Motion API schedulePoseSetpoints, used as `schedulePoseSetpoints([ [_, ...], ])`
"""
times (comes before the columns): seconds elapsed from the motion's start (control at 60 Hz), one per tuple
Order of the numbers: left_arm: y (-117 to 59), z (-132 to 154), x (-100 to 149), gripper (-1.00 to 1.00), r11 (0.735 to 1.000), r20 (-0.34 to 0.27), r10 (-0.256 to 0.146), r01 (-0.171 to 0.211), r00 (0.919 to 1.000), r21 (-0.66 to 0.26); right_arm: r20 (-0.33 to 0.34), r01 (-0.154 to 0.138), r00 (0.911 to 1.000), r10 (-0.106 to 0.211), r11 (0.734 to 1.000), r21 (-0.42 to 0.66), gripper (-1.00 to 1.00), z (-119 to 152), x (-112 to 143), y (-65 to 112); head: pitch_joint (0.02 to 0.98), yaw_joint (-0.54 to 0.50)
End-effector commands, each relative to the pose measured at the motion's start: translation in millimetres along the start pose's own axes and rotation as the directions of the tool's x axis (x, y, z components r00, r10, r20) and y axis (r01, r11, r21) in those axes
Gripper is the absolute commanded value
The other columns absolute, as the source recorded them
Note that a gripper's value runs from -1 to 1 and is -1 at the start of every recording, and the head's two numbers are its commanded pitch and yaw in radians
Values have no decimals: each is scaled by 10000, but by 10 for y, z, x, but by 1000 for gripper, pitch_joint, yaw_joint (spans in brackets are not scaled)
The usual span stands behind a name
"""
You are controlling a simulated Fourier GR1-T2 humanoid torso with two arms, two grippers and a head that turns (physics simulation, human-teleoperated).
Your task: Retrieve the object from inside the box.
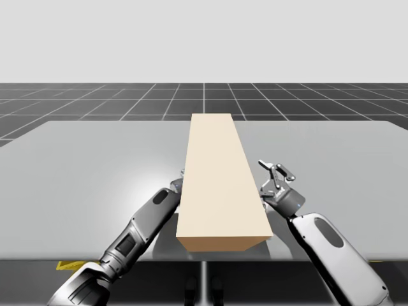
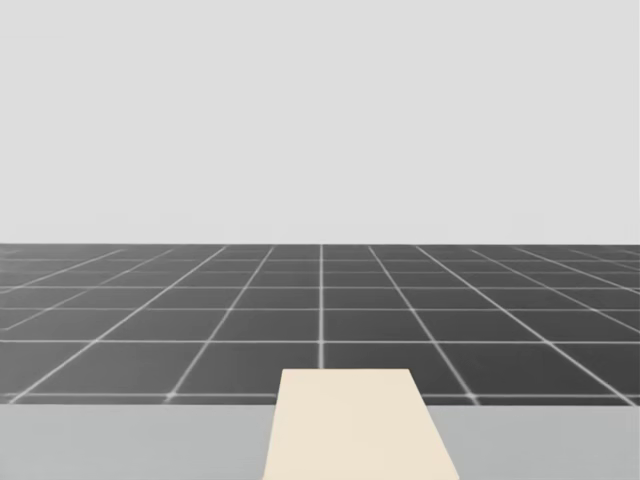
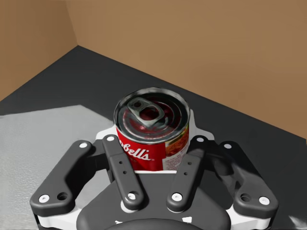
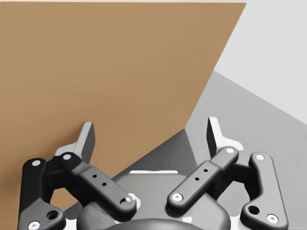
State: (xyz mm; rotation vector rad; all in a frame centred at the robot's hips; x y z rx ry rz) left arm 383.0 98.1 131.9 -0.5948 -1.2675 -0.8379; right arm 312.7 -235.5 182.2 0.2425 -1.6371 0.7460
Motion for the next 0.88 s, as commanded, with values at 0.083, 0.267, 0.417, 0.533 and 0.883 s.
schedulePoseSetpoints([
  [0.083,335,399,226,1000,9980,268,-639,640,9976,-13,-110,216,9997,-195,9711,2379,-1000,95,-61,171,129,5],
  [0.267,600,1019,333,1000,9876,390,-1115,1064,9930,1155,-188,305,9995,-272,9775,2088,-1000,172,-117,20,119,5],
  [0.417,723,1559,413,1000,9673,303,-1551,1456,9874,2076,-205,342,9993,-308,9807,1924,-1000,187,-141,-41,114,2],
  [0.533,890,1952,729,1000,9428,423,-1921,1725,9805,2852,-177,389,9992,-363,9831,1787,-1000,189,-146,-71,106,3],
  [0.883,1382,2444,2219,1000,8788,924,-3164,2550,9441,4034,-81,444,9990,-437,9848,1680,-1000,212,-148,-116,83,-8],
])
